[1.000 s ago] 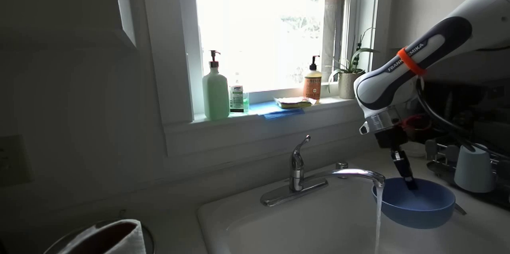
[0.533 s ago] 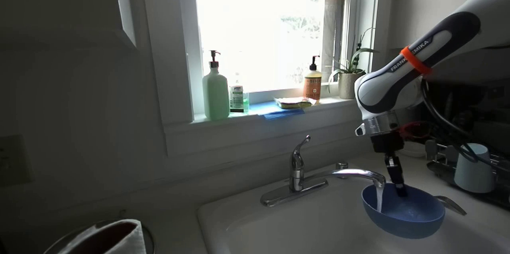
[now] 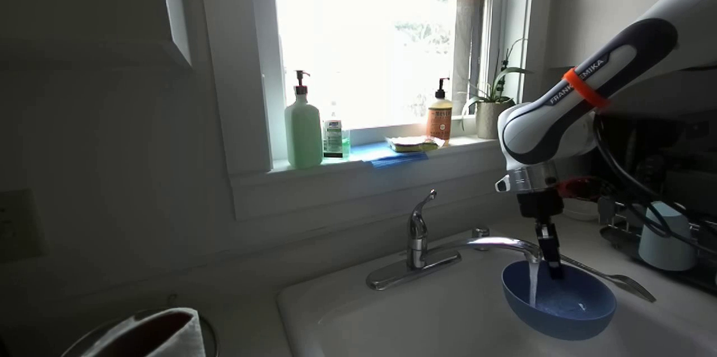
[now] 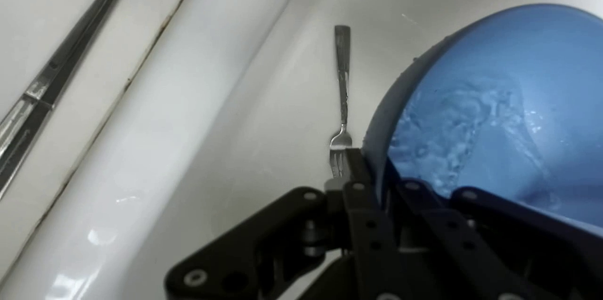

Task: Put water in the blue bowl, then close the tap handle

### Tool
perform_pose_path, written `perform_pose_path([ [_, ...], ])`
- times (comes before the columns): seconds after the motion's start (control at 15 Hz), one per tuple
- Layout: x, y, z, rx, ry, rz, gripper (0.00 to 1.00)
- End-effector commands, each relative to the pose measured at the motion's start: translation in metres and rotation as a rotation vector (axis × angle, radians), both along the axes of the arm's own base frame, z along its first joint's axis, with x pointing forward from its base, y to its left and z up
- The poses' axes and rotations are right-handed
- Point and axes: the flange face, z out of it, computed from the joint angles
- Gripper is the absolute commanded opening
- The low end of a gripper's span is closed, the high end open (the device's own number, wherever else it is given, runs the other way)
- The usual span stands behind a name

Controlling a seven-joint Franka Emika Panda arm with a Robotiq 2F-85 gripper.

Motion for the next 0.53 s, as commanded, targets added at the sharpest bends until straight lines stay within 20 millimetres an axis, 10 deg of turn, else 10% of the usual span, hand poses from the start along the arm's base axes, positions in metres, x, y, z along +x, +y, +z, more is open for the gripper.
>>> perform_pose_path([
  [0.0, -0.002, 0.003, 0.009, 0.001, -0.038, 0.021, 0.02],
  [0.47, 0.017, -0.047, 0.033, -0.061, -0.141, -0.051, 0.02],
])
